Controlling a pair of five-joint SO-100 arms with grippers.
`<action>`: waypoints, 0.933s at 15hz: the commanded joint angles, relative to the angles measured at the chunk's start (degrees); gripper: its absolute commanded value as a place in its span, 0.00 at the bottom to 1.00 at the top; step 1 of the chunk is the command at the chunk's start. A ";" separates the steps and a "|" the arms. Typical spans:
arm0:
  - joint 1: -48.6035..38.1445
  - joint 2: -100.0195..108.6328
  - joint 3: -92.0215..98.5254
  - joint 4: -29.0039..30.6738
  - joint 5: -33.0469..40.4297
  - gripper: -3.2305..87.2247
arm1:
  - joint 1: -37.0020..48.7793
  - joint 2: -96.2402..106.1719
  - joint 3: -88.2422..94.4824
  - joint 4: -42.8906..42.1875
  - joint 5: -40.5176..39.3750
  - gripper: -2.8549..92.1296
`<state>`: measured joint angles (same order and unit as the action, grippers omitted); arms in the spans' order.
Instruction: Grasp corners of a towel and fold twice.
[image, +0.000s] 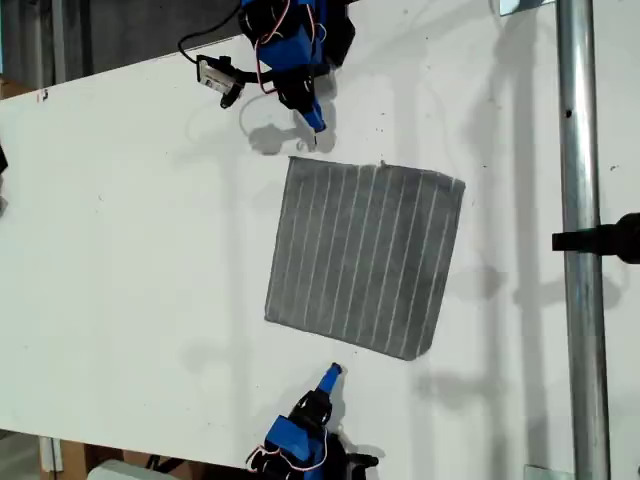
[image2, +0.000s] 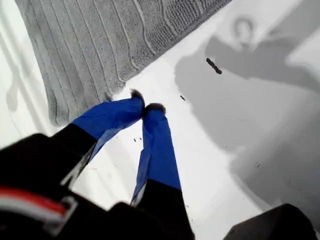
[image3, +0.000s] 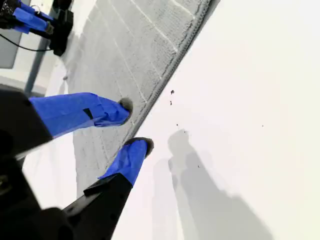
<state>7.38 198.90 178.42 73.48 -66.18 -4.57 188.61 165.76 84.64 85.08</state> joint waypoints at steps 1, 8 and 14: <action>-1.49 0.26 0.26 -1.23 -0.62 0.15 | -0.44 -0.18 -0.44 0.35 0.35 0.08; 9.40 0.26 -0.62 -13.45 14.24 0.15 | -0.35 -0.18 -0.44 0.35 0.35 0.08; 4.48 0.26 -5.80 -21.97 21.01 0.13 | 0.00 -0.18 -0.44 0.35 0.35 0.08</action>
<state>13.54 198.81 175.69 53.17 -44.65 -4.57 188.61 165.76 84.64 85.08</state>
